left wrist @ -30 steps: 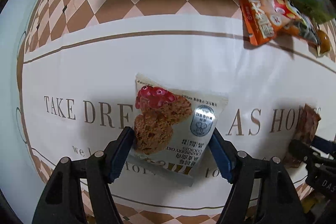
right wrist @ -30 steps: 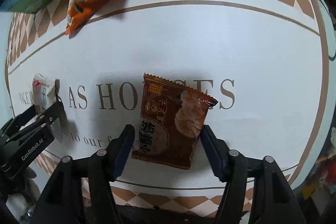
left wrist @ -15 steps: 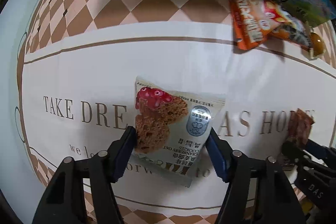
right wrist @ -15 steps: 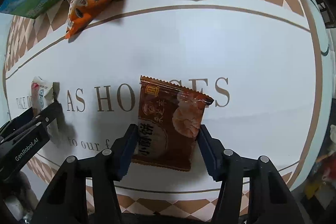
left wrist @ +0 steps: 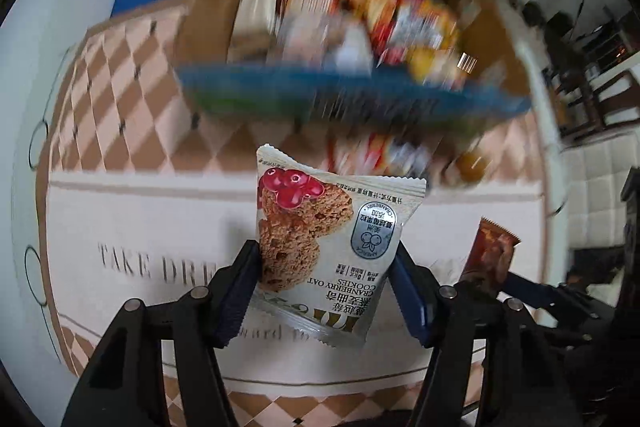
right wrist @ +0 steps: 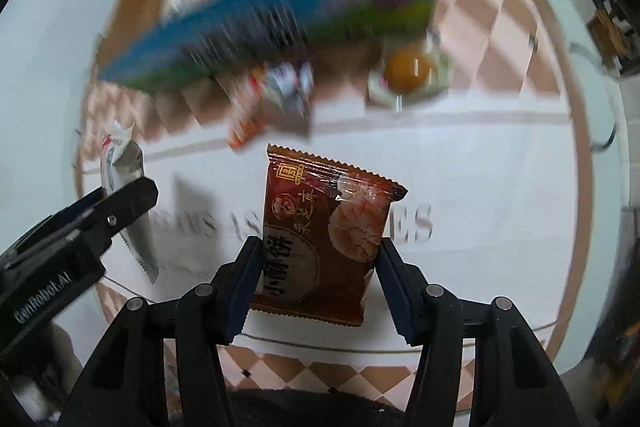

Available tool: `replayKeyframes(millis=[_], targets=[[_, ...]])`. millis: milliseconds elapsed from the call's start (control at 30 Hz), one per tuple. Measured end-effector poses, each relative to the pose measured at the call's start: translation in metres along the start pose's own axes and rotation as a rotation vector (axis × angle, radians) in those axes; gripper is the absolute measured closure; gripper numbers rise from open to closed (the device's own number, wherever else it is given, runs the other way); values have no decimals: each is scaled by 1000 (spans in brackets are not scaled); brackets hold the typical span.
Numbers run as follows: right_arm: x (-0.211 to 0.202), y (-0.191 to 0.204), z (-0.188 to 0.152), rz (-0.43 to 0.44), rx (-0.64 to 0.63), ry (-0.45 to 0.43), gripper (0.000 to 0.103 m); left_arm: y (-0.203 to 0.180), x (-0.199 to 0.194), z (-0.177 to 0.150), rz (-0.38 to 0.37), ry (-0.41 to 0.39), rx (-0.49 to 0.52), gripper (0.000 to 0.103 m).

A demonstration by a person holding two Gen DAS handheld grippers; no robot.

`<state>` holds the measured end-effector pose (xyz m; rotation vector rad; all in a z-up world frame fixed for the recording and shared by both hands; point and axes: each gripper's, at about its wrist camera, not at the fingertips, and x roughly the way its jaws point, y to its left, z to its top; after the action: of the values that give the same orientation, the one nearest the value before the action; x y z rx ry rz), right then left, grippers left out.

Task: Organize snacks
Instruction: 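Carry the red packet and cookie into the box and release both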

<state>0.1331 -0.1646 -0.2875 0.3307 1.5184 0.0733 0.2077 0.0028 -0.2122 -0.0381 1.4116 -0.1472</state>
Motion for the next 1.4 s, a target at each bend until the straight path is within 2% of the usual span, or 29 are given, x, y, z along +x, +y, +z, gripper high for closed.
replayKeyframes(millis=[100, 133, 300, 433, 633, 733, 867, 967, 1000, 1067, 1100, 1400], targets=[[-39, 4, 31, 24, -16, -69, 43, -3, -23, 31, -18, -49, 2, 42], [-50, 4, 42, 27, -18, -92, 43, -3, -28, 44, -23, -90, 15, 42], [-100, 11, 110, -13, -37, -201, 43, 2, -35, 94, 37, -137, 37, 42], [-105, 11, 162, -72, -58, -213, 43, 10, -16, 135, 82, -95, 41, 42], [-65, 8, 221, -197, -99, -125, 43, 31, 27, 170, 116, 12, 10, 42], [-40, 4, 234, -227, -109, -76, 43, 36, 45, 178, 128, 61, 4, 41], [-22, 2, 238, -219, -107, -28, 41, 42, 63, 181, 134, 118, -3, 41], [-9, 1, 238, -228, -111, 7, 19, 47, 75, 180, 118, 161, -31, 40], [-8, 3, 236, -222, -119, 11, 17, 48, 78, 180, 115, 170, -34, 38], [-5, 6, 235, -239, -133, 15, 16, 49, 79, 179, 115, 171, -40, 19], [-5, 8, 234, -246, -140, 10, 14, 50, 78, 179, 109, 166, -43, 17], [-12, 13, 222, -204, -115, 3, 12, 46, 58, 169, 87, 115, -55, 16]])
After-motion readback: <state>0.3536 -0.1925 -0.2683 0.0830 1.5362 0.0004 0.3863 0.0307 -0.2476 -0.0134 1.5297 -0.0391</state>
